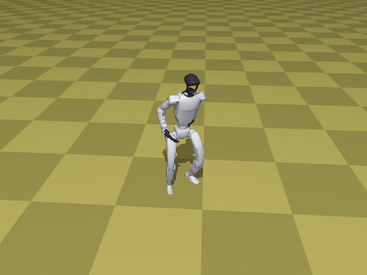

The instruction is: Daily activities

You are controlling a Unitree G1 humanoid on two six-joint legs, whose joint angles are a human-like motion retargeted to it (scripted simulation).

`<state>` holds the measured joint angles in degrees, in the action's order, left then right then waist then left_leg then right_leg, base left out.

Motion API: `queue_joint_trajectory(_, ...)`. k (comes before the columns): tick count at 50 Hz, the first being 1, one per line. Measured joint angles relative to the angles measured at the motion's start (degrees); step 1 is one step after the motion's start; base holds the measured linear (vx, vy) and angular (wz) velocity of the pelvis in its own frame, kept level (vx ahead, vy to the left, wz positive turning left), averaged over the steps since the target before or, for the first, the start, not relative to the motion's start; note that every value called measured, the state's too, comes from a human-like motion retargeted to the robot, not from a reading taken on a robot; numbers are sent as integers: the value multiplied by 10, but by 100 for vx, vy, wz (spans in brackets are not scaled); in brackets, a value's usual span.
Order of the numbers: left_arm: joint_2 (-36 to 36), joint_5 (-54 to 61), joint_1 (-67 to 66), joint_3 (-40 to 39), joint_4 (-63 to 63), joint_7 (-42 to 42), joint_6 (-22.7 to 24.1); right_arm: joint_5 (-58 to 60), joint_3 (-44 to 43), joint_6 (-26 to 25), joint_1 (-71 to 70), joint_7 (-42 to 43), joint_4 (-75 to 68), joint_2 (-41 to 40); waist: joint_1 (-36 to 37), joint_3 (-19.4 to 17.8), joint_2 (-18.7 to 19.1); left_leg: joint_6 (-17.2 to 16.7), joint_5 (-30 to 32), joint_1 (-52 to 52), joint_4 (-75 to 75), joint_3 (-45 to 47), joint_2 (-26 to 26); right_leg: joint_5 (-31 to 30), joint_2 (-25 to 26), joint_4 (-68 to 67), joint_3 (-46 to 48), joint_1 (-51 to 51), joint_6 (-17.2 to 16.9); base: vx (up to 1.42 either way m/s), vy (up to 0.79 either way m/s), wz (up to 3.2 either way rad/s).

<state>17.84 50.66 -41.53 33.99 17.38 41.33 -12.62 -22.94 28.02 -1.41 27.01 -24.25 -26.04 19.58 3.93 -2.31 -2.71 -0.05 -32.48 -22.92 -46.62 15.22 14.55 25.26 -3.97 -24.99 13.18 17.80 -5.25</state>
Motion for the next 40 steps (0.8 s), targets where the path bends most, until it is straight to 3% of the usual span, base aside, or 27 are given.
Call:
queue_joint_trajectory(5, -12, -7, -11, 9, -21, 41, -17, 1, -19, -2, -3, -32, -7, -7, -10, 31, 1, -33, 62, 17, 133, 118, 1, -35, -9, 72, 91, -34, -6, 10, -14, 228)
queue_joint_trajectory(7, -20, -8, -13, 9, -25, 68, -31, 4, -29, -2, -16, -44, -6, -4, -26, 39, -6, -36, 112, 60, 254, 126, -51, -38, -29, 74, 103, -43, -7, 7, -3, 188)
queue_joint_trajectory(10, -30, -6, -16, 14, -30, 95, -48, 13, -36, -2, -33, -50, -2, -9, -40, 44, -3, -37, 125, 75, 292, 101, -74, -20, -48, 10, 94, -34, 0, 4, 3, 148)
queue_joint_trajectory(15, -31, -17, 0, 19, -36, 131, -74, 41, -32, -2, -78, -62, 13, -11, -76, 34, -24, -17, 151, 137, 389, 38, -157, 26, -118, -204, 19, 26, 2, 5, 6, 133)
queue_joint_trajectory(20, -15, -43, 21, -6, -51, 134, -71, 66, -19, 11, -122, -42, 53, -11, -91, 33, -51, -10, 198, 190, 475, -17, -206, 77, -138, -212, -61, 53, 6, 7, -3, 91)
queue_joint_trajectory(24, 1, -49, 32, -48, -76, 129, -61, 71, -20, 15, -140, -22, 117, -5, -69, 26, -41, -16, 207, 215, 490, -50, -181, 71, -98, -114, -77, 5, 15, 10, -14, 39)
queue_joint_trajectory(34, 27, 6, 77, -165, -149, 106, -31, 35, -75, 45, -123, 69, 202, 1, -17, 11, -52, -35, 172, 181, 371, -90, -154, 96, -79, -72, -51, -50, 46, 7, -22, 20)
queue_joint_trajectory(40, 94, 21, 194, -176, -269, 111, 1, 28, -105, 61, -103, 121, 209, -11, -18, 29, -30, -45, 163, 156, 325, -97, -124, 72, -49, -17, -35, -76, 54, -1, -10, 15)
